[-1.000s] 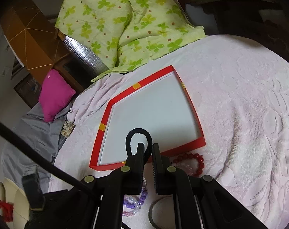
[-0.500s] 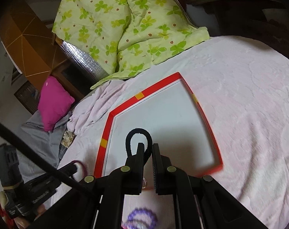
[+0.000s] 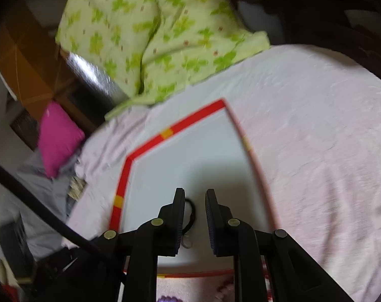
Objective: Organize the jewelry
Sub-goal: 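Carry the maroon bangle into the tray with the left tool while the right tool drops the hair tie there, then move both tools toward the pink-and-clear bead bracelets beside the tray, then grasp a pink-and-clear bead bracelet with the left tool while the right tool grasps the other, then carry both pink-and-clear bracelets into the tray and open both tools, then move the left tool toward the white bead bracelet while the right tool approaches the dark red bead bracelet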
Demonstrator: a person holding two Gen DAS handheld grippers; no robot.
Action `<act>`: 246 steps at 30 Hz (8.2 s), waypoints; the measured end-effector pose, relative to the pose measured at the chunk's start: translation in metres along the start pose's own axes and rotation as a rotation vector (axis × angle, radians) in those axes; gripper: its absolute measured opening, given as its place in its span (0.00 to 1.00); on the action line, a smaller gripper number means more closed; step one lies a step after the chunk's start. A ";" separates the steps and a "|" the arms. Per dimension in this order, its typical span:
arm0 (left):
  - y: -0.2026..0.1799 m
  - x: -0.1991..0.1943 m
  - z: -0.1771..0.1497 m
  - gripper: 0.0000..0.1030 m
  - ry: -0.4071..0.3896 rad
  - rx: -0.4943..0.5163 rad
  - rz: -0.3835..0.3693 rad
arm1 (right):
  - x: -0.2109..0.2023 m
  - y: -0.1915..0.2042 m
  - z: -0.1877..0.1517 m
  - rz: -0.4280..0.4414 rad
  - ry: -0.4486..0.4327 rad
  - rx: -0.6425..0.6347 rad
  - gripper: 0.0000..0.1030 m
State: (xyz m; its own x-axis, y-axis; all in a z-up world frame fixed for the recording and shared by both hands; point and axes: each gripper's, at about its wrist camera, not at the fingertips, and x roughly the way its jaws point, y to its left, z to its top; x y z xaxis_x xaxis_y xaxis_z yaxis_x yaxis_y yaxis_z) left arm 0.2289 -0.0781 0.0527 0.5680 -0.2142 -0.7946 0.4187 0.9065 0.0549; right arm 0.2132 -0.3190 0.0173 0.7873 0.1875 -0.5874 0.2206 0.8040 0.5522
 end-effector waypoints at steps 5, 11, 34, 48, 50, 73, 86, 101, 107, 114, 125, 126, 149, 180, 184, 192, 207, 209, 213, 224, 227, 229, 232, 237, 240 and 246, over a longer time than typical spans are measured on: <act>-0.011 -0.034 -0.038 0.50 -0.020 0.005 0.016 | -0.054 -0.044 0.003 0.010 -0.073 0.127 0.27; -0.015 -0.064 -0.085 0.51 0.009 -0.049 0.004 | -0.093 -0.070 -0.011 0.050 -0.090 0.200 0.39; -0.037 -0.065 -0.108 0.48 0.017 -0.028 -0.060 | -0.043 -0.076 -0.076 0.230 0.255 0.366 0.39; -0.055 -0.016 -0.078 0.47 0.037 0.164 -0.123 | -0.004 -0.067 -0.072 -0.022 0.308 0.389 0.23; -0.058 -0.010 -0.074 0.47 0.044 0.198 -0.137 | -0.003 -0.066 -0.071 -0.050 0.308 0.369 0.17; -0.068 -0.020 -0.099 0.07 0.098 0.234 -0.289 | -0.031 -0.086 -0.065 0.030 0.291 0.393 0.25; -0.069 -0.014 -0.109 0.08 0.121 0.236 -0.262 | -0.021 -0.068 -0.071 -0.050 0.311 0.253 0.09; -0.056 -0.034 -0.098 0.06 0.043 0.183 -0.271 | -0.054 -0.066 -0.060 0.094 0.182 0.260 0.09; -0.046 -0.060 -0.078 0.06 -0.036 0.171 -0.266 | -0.065 -0.053 -0.054 0.148 0.107 0.233 0.09; -0.032 -0.080 -0.046 0.06 -0.101 0.175 -0.247 | -0.070 -0.039 -0.049 0.202 0.044 0.209 0.09; -0.028 -0.069 0.007 0.06 -0.125 0.199 -0.190 | -0.045 -0.014 -0.039 0.205 0.030 0.179 0.09; -0.027 -0.066 0.011 0.06 -0.124 0.194 -0.187 | -0.041 -0.012 -0.038 0.200 0.031 0.180 0.09; -0.036 0.039 0.055 0.07 -0.027 0.147 -0.139 | 0.038 0.000 -0.006 0.056 0.043 0.176 0.09; -0.039 -0.022 -0.002 0.53 -0.094 0.124 -0.040 | 0.012 -0.023 0.005 0.085 0.006 0.253 0.33; -0.041 -0.054 -0.024 0.59 -0.120 0.091 -0.025 | -0.006 -0.032 -0.001 0.108 0.020 0.281 0.33; -0.049 -0.101 -0.068 0.64 -0.145 0.074 0.020 | -0.057 -0.038 -0.018 0.125 0.010 0.228 0.33; -0.026 -0.135 -0.116 0.65 -0.124 0.028 0.106 | -0.097 -0.038 -0.067 0.136 0.044 0.186 0.33; -0.023 -0.138 -0.119 0.65 -0.121 0.020 0.112 | -0.099 -0.040 -0.069 0.139 0.047 0.192 0.33; -0.021 -0.141 -0.123 0.65 -0.109 0.012 0.127 | -0.099 -0.044 -0.071 0.142 0.053 0.201 0.33; -0.030 -0.173 -0.109 0.65 -0.146 0.025 0.137 | -0.085 -0.050 -0.067 0.160 0.117 0.204 0.33; -0.031 -0.166 -0.101 0.65 -0.144 0.023 0.115 | -0.080 -0.058 -0.068 0.138 0.144 0.216 0.33; -0.029 -0.149 -0.097 0.65 -0.138 0.032 0.109 | -0.077 -0.059 -0.069 0.134 0.153 0.219 0.33; -0.022 -0.117 -0.095 0.65 -0.108 0.028 0.079 | -0.075 -0.055 -0.069 0.103 0.150 0.175 0.33; -0.006 -0.078 -0.102 0.65 -0.103 0.044 0.028 | -0.065 -0.049 -0.071 0.044 0.163 0.135 0.33; 0.007 -0.059 -0.107 0.65 -0.093 0.050 -0.023 | -0.058 -0.042 -0.071 0.015 0.161 0.112 0.33; 0.021 -0.032 -0.112 0.65 -0.022 0.047 -0.102 | -0.045 -0.032 -0.074 -0.053 0.164 0.056 0.33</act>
State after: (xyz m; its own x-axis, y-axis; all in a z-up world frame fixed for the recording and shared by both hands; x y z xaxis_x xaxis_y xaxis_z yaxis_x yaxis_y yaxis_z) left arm 0.1403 -0.0116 0.0119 0.5359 -0.3130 -0.7841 0.5077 0.8615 0.0031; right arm 0.1288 -0.3115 -0.0175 0.6701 0.2394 -0.7026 0.2946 0.7831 0.5477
